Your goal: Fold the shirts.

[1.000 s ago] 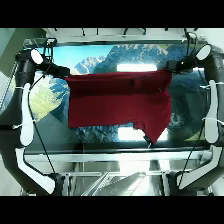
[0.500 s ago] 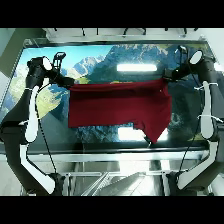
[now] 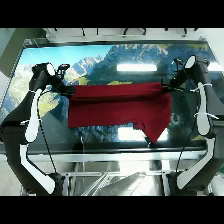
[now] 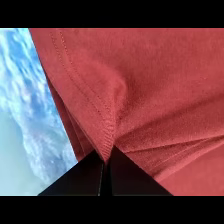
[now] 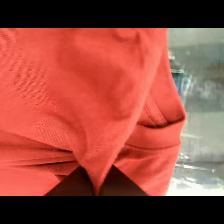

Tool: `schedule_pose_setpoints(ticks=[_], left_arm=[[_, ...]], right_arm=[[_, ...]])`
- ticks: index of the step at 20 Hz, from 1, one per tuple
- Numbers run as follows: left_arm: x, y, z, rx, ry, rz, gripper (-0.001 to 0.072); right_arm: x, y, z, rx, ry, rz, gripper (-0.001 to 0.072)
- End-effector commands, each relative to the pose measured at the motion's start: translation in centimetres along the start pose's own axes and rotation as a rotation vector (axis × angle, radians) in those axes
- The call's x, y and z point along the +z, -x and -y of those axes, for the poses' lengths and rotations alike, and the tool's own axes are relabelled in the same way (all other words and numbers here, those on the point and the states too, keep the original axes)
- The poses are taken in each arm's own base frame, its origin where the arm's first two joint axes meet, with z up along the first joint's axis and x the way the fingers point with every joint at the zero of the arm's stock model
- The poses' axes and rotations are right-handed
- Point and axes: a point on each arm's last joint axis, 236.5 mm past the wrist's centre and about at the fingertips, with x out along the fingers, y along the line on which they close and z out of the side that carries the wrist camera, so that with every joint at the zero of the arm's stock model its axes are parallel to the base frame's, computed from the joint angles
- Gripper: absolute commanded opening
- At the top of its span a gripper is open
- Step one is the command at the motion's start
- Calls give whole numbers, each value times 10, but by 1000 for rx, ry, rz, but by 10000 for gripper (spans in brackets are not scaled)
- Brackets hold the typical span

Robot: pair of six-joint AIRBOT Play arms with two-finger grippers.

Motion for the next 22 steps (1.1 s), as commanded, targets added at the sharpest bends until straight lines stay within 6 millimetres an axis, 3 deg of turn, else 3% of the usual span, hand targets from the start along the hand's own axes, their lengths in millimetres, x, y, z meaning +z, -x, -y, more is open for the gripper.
schedule_pose_setpoints(ticks=[1,2,3,5,8,10,13,17,19,22], left_arm=[[-11,-1,2,-9,1,-44,64],[-13,-1,2,-7,26,-52,468],[-14,0,2,-5,93,-60,686],[-20,11,-1,-10,142,-87,686],[-25,48,-13,-9,199,-96,683],[-54,59,-18,-33,244,-157,684],[-109,45,4,-253,356,-258,684],[-174,18,7,-368,485,-291,683],[-188,6,4,-369,490,-276,683],[-178,-13,10,-402,504,-192,683]], right_arm=[[-10,-2,6,-23,-47,-47,415],[-13,-2,6,-23,-45,-57,708],[-18,0,6,-23,-42,-80,710],[-33,9,8,-27,-23,-145,709],[-47,38,1,75,-33,-185,707],[-54,62,0,130,-34,-167,706],[-69,91,6,203,-76,-92,705],[-105,93,12,329,-174,-73,703],[-105,98,10,407,-202,-42,703],[-99,109,5,429,-183,7,702]])
